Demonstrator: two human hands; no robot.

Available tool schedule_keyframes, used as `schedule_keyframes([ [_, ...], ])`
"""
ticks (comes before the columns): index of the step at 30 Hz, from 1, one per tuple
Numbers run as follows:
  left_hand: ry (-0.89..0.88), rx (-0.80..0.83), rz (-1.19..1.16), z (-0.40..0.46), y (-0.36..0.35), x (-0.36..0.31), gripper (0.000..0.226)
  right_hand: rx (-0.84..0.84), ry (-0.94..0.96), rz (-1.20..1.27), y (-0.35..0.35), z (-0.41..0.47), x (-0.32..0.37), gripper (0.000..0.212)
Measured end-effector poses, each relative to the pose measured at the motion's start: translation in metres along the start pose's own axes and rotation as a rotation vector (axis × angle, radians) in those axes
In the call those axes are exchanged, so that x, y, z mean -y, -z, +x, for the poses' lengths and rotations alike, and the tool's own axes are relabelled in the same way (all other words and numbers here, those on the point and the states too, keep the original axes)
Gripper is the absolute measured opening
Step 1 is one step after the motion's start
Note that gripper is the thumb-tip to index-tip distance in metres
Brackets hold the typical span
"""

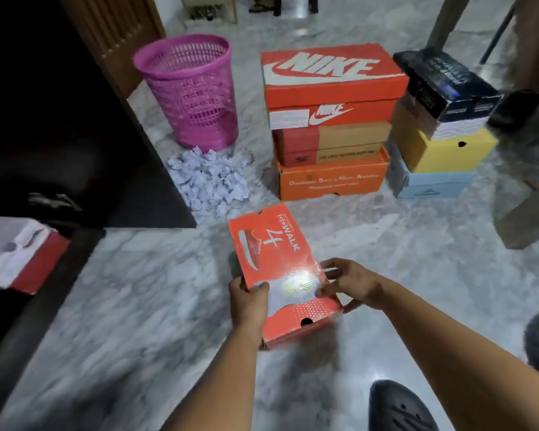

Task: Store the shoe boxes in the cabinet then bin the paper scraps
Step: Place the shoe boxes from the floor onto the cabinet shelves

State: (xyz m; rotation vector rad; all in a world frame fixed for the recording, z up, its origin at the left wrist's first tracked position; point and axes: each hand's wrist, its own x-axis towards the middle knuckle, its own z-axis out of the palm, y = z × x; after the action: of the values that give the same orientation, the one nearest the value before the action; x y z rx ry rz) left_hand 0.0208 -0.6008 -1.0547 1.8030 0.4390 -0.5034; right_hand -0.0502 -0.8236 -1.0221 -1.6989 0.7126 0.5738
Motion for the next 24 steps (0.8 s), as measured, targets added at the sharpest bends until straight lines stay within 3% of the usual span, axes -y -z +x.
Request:
schedule_keyframes([
  [3, 0.101, -0.165, -0.166, -0.007, 0.055, 0.015, 0.046, 0.166, 0.055, -0.07, -0.042, -0.004, 0.03, 0.05],
  [9, 0.164, -0.545, -0.387, -0.024, 0.157, 0.012, 0.041, 0.361, 0.105, -0.074, -0.137, -0.013, 0.099, 0.041],
  [14, -0.008, -0.706, -0.494, -0.024, 0.217, -0.015, 0.038, 0.303, 0.299, -0.13, -0.199, -0.025, 0.17, 0.042],
  [19, -0.194, -0.82, -0.419, -0.018, 0.274, -0.072, 0.058, 0.153, 0.439, -0.019, -0.236, -0.031, 0.256, 0.023],
  [24, -0.29, -0.926, -0.465, 0.008, 0.332, -0.119, 0.063, 0.166, 0.577, 0.053, -0.288, -0.019, 0.336, 0.031],
])
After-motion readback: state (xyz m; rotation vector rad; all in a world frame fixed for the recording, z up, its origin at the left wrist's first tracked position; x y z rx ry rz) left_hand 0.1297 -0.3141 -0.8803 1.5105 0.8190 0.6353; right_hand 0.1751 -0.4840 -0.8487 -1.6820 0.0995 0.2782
